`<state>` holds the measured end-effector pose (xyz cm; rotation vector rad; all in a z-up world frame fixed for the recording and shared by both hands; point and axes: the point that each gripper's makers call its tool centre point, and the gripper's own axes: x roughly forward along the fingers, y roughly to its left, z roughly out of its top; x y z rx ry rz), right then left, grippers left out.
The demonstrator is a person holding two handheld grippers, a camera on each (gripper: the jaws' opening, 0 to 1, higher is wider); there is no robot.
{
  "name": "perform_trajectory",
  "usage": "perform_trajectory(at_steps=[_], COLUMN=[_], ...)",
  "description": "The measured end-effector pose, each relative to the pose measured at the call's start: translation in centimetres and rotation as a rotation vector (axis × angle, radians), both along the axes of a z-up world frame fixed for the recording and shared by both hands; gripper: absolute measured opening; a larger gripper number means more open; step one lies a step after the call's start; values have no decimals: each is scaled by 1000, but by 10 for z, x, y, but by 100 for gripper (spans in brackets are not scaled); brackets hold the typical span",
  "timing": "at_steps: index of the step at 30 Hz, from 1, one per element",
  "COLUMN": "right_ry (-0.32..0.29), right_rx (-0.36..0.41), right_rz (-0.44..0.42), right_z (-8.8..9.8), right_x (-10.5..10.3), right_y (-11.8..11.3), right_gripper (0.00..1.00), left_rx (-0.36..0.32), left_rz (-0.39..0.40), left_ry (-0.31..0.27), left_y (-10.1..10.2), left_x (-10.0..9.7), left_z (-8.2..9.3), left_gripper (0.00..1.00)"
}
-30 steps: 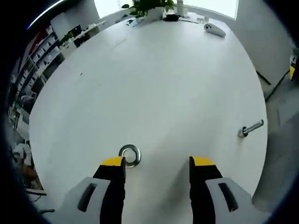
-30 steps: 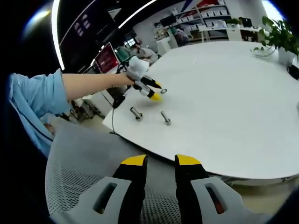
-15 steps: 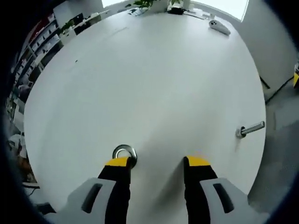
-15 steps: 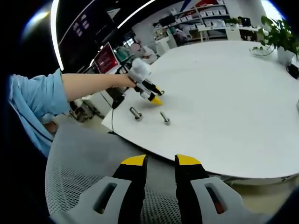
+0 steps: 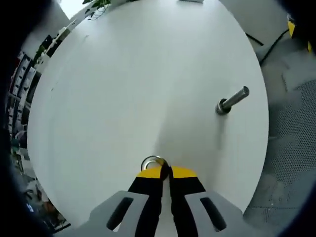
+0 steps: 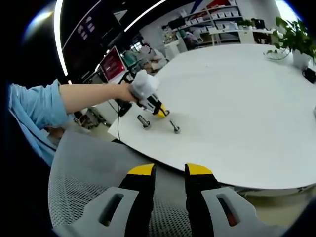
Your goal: Place the washer onto the threaded stud by aligning its center hole with the stud, sliding it down to the base, and recovering from edge contact or off-axis alignment until the washer reaches the visible bottom stop.
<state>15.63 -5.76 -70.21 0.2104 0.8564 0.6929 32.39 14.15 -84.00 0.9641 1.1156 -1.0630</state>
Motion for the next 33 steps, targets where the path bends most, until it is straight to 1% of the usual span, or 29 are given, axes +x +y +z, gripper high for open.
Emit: perform_trajectory(at_steps=[2,5,8,9,12,16,19,20,21,23,24,26,27,28,29,30,31,32,33], right_ry=[0,1,-1,-1,-2,-3,-4,-4,-4,-3,-3,-3,-2,-2,-2,-2,-3,-3,-3], right_rx=[1,2,3,3,5,8,9,9,9,8,8,8,7,6,6,7,8,9,9], right_rz=[1,9,17,19,23,30,34,35,37,41,41,43,44,45,46,46,45,45,45], right_z=[0,0,0,0,1,1,2,2,2,2,1,1,1,1,1,1,2,2,2], right_x=[0,-1,-2,-2,-2,-3,-3,-3,-3,-4,-4,-4,-4,-4,-4,-4,-4,-4,-4], right_y=[0,1,2,2,3,4,5,5,5,5,5,6,6,6,6,6,6,6,6], right_gripper=[26,26,26,26,26,26,26,26,26,26,26,26,26,26,26,26,26,26,26], left_rx=[2,9,-14,-27,-34,-14,18,18,8,7,-3,-13,-19,-32,-57,-89,-110,-130,-123], left_rz=[-21,-52,-41,-32,-31,-63,-131,-153,-167,-129,-128,-116,-123,-136,-133,-112,-74,-54,-63], left_ry=[-11,-9,-16,-14,-3,26,46,63,71,55,82,94,93,81,84,96,90,68,64], left_y=[-2,-1,-1,-2,-3,-6,-7,-8,-9,-9,-10,-10,-10,-11,-14,-17,-19,-20,-17], left_x=[-6,-16,-19,-21,-29,-49,-66,-74,-77,-74,-78,-80,-81,-81,-80,-81,-78,-72,-70], left_z=[1,3,9,12,14,9,3,0,-2,0,0,0,2,4,9,12,14,18,19], left_gripper=[1,1,1,1,1,1,1,1,2,2,2,2,3,6,7,7,8,9,11])
